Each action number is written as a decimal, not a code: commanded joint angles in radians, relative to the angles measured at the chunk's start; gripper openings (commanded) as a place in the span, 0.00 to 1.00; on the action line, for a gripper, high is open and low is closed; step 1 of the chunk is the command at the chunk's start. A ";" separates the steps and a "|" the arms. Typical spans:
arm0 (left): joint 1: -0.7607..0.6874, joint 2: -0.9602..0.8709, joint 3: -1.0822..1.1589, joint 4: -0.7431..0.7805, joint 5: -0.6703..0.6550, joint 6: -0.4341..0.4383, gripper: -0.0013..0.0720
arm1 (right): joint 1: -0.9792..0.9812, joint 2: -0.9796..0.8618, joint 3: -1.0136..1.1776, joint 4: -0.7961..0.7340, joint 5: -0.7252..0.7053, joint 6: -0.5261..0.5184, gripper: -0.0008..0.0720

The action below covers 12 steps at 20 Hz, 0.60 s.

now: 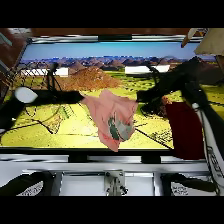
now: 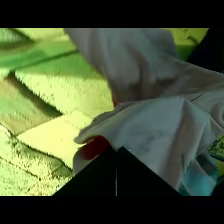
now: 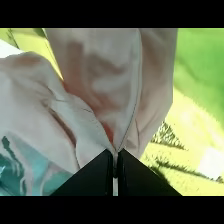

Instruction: Fold the shirts.

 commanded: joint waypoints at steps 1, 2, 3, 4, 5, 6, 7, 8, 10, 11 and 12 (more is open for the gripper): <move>0.037 0.122 0.254 0.000 -0.065 0.087 0.05 | -0.006 0.203 0.180 -0.032 0.069 -0.101 0.12; 0.037 0.152 0.343 0.003 -0.065 0.087 0.05 | -0.006 0.256 0.241 -0.032 0.103 -0.100 0.12; 0.037 0.180 0.444 0.003 -0.065 0.086 0.05 | -0.006 0.312 0.306 -0.034 0.146 -0.100 0.12; 0.037 0.203 0.537 0.004 -0.063 0.086 0.05 | -0.006 0.365 0.365 -0.034 0.193 -0.100 0.12; 0.037 0.224 0.626 0.004 -0.057 0.086 0.05 | -0.006 0.410 0.415 -0.034 0.237 -0.100 0.12; 0.037 0.244 0.715 0.004 -0.043 0.086 0.05 | -0.006 0.456 0.462 -0.034 0.280 -0.099 0.12; 0.037 0.263 0.791 0.004 -0.022 0.086 0.05 | -0.006 0.499 0.500 -0.033 0.318 -0.098 0.12; 0.037 0.280 0.849 0.003 -0.005 0.083 0.05 | -0.006 0.533 0.530 -0.028 0.346 -0.091 0.12; 0.037 0.317 0.929 0.002 0.000 0.081 0.05 | -0.006 0.599 0.556 0.001 0.404 -0.065 0.12; 0.037 0.336 0.940 0.002 0.000 0.081 0.05 | -0.006 0.626 0.556 0.018 0.422 -0.060 0.12; 0.037 0.354 0.939 0.003 -0.005 0.082 0.05 | -0.006 0.646 0.556 0.027 0.423 -0.055 0.12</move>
